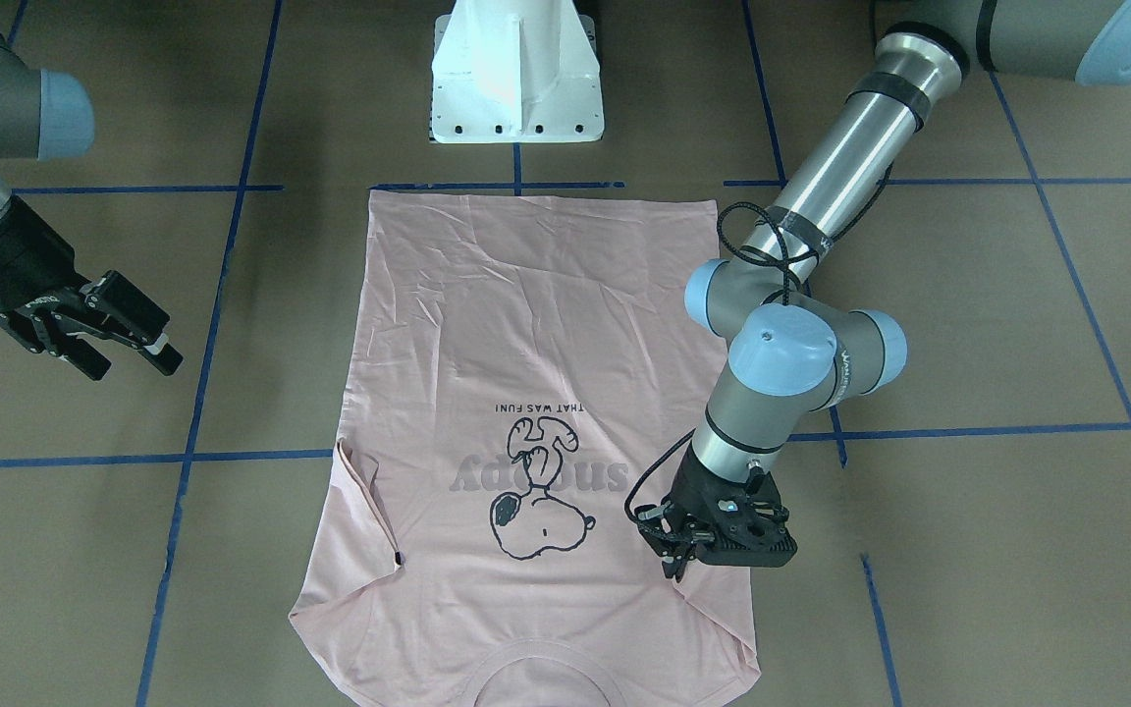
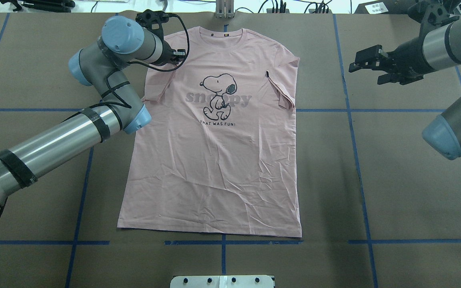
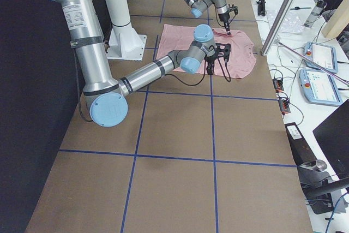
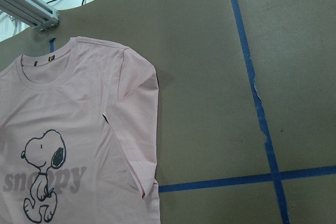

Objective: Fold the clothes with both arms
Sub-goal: 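Move the right gripper to the hem corner nearest the robot while the left gripper withdraws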

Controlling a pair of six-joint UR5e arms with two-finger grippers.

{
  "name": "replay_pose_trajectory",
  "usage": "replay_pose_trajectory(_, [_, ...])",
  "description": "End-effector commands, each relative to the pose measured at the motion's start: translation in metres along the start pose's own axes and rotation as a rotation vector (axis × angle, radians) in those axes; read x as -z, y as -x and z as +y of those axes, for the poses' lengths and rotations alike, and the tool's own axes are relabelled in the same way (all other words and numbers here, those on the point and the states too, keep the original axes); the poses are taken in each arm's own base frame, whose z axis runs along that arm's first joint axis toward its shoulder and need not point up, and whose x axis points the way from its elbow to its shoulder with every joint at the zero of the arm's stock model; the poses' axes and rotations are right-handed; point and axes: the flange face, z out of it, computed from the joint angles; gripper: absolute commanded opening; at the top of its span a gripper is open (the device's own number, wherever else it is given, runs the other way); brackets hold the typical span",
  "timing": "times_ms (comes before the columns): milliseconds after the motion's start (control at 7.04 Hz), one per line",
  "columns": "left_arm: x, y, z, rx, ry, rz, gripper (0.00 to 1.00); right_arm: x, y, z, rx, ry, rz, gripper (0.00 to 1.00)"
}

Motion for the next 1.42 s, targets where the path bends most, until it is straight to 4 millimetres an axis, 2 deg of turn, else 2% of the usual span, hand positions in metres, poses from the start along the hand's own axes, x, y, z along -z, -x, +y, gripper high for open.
replay_pose_trajectory(0, [0.002, -0.010, -0.006, -0.002, -0.017, 0.011, 0.59, -0.007, 0.011, 0.010, 0.018, 0.019, -0.012, 1.00])
replay_pose_trajectory(142, [0.022, -0.019, -0.008, 0.018, -0.039, 0.055, 0.65, -0.017, 0.023, 0.026, 0.029, 0.043, -0.020, 1.00])
replay_pose_trajectory(284, [0.038, -0.007, 0.004, 0.025, -0.043, 0.083, 0.65, -0.023, 0.051, 0.032, 0.024, 0.055, -0.041, 1.00])
replay_pose_trajectory(426, [0.062, -0.004, 0.013, 0.020, -0.057, 0.121, 0.66, -0.022, 0.072, 0.050, -0.101, 0.076, -0.067, 1.00])
replay_pose_trajectory(568, [0.089, 0.000, 0.038, 0.047, -0.037, 0.180, 0.65, -0.030, 0.094, 0.091, -0.191, 0.068, -0.082, 1.00])
replay_pose_trajectory(711, [0.106, 0.009, 0.063, 0.069, 0.029, 0.226, 0.66, -0.044, 0.121, 0.148, -0.277, 0.056, -0.074, 1.00])
replay_pose_trajectory(853, [0.129, 0.016, 0.079, 0.090, 0.055, 0.242, 0.65, -0.042, 0.146, 0.209, -0.320, 0.013, -0.041, 1.00])
replay_pose_trajectory(995, [0.149, 0.032, 0.095, 0.088, 0.093, 0.251, 0.65, -0.068, 0.155, 0.289, -0.285, -0.079, 0.065, 0.99])
replay_pose_trajectory(1137, [0.171, 0.049, 0.109, 0.087, 0.102, 0.263, 0.65, -0.062, 0.161, 0.341, -0.234, -0.124, 0.163, 0.98])
replay_pose_trajectory(1279, [0.177, 0.056, 0.114, 0.088, 0.103, 0.265, 0.65, -0.058, 0.163, 0.389, -0.338, -0.145, 0.181, 0.93])
